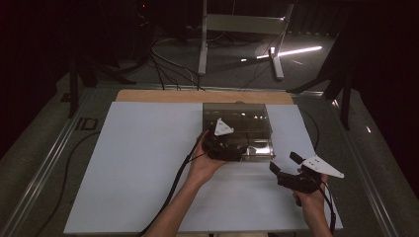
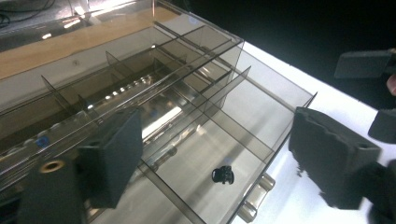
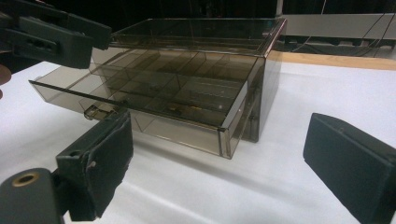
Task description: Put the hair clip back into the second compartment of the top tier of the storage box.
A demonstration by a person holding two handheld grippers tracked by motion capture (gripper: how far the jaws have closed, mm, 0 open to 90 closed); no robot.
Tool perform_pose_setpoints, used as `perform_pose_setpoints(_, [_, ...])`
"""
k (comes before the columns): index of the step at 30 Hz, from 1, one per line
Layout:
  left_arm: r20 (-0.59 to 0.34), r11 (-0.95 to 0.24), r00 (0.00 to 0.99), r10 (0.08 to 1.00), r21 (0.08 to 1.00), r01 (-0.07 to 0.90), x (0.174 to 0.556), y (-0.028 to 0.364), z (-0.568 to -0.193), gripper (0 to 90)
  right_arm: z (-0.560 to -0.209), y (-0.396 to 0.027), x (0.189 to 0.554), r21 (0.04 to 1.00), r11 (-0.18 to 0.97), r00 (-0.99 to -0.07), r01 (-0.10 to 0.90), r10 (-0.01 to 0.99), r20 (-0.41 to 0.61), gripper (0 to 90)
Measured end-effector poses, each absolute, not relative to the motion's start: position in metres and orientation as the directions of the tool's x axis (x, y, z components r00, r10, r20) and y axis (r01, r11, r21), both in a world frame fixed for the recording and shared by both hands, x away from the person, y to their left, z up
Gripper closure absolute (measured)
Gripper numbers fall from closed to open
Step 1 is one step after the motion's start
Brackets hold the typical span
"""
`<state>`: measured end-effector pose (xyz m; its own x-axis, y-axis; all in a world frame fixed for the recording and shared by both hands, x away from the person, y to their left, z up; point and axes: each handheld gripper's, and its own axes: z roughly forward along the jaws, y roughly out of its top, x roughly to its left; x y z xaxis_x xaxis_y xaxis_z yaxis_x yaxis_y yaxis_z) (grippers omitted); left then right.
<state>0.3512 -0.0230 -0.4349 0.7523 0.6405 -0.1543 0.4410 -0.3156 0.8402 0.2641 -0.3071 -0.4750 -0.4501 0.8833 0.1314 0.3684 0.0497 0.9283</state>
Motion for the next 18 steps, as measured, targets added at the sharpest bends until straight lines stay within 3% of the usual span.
perform_pose_setpoints(8, [-0.171,-0.296,0.751,0.638,0.846,0.444,0.3496,-0.0233,-0.4339,4.9,-0.475,-0.3072,0.2641,0.928,0.048,-0.449,0.368,0.884,0.132,8.6])
perform_pose_setpoints(18, [-0.165,-0.295,0.749,0.641,0.848,0.44,0.348,-0.0218,-0.4328,0.9,-0.4749,-0.3074,0.2639,0.928,0.05,-0.45,0.368,0.884,0.131,8.6])
